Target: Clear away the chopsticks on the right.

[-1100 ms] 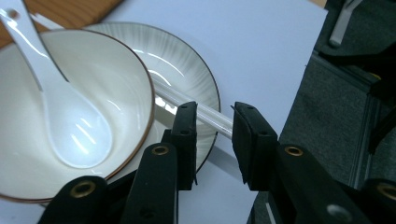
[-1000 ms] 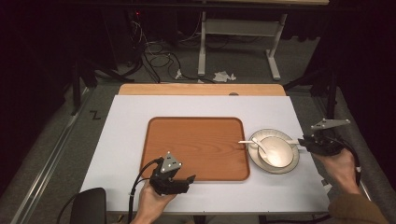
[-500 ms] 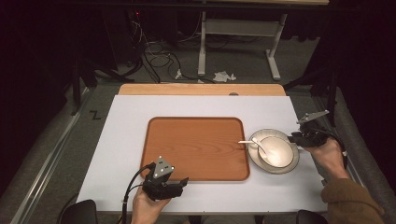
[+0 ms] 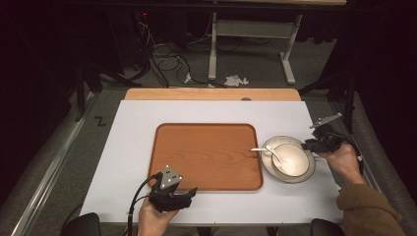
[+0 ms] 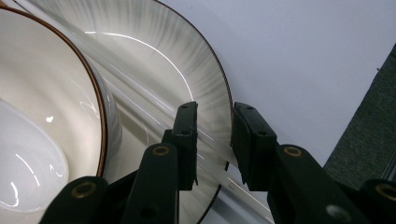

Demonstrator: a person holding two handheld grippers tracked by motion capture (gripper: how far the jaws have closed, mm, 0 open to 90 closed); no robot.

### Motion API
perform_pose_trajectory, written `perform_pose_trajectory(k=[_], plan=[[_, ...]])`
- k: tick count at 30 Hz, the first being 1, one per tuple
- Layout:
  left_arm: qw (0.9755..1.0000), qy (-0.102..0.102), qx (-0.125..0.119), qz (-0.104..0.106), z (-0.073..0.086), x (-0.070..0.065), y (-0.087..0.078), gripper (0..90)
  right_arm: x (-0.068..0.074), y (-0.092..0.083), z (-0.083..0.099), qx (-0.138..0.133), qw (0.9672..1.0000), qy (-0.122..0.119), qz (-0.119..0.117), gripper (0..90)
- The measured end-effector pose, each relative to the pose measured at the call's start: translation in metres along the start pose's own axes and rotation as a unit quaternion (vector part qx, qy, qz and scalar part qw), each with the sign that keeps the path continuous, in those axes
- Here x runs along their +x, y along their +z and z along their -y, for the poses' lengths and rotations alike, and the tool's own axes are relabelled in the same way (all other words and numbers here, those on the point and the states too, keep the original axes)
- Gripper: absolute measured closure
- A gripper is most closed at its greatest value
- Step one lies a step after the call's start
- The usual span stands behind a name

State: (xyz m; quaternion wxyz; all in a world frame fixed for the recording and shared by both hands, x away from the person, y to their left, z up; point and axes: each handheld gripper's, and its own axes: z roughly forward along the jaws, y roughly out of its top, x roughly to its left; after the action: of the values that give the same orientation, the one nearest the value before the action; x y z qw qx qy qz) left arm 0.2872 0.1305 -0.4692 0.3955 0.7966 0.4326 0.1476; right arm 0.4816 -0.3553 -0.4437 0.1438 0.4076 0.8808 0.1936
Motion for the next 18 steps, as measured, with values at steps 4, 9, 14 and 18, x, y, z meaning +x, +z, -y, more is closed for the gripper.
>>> perform_pose_trajectory(k=[4,9,14,18], plan=[[1.0,-0.001,0.0,-0.001,0.0004,0.0003,-0.0003,34.6,0.0006,0.0034,-0.0032,0.008,1.0,-0.001,-0.005,72.3],[1.0,-0.001,0.002,-0.002,0.0007,-0.0001,-0.0003,34.5,0.0011,0.0063,-0.005,0.013,0.9999,-0.004,-0.007,72.8],[1.0,-0.002,0.001,-0.004,0.0012,0.0001,-0.0007,34.6,0.0014,0.0099,-0.0066,0.02,0.9997,-0.012,-0.006,73.8],[1.0,-0.003,0.0,-0.005,0.0016,0.0002,-0.0008,34.6,0.0008,0.0107,-0.0062,0.02,0.9995,-0.024,-0.007,76.5]])
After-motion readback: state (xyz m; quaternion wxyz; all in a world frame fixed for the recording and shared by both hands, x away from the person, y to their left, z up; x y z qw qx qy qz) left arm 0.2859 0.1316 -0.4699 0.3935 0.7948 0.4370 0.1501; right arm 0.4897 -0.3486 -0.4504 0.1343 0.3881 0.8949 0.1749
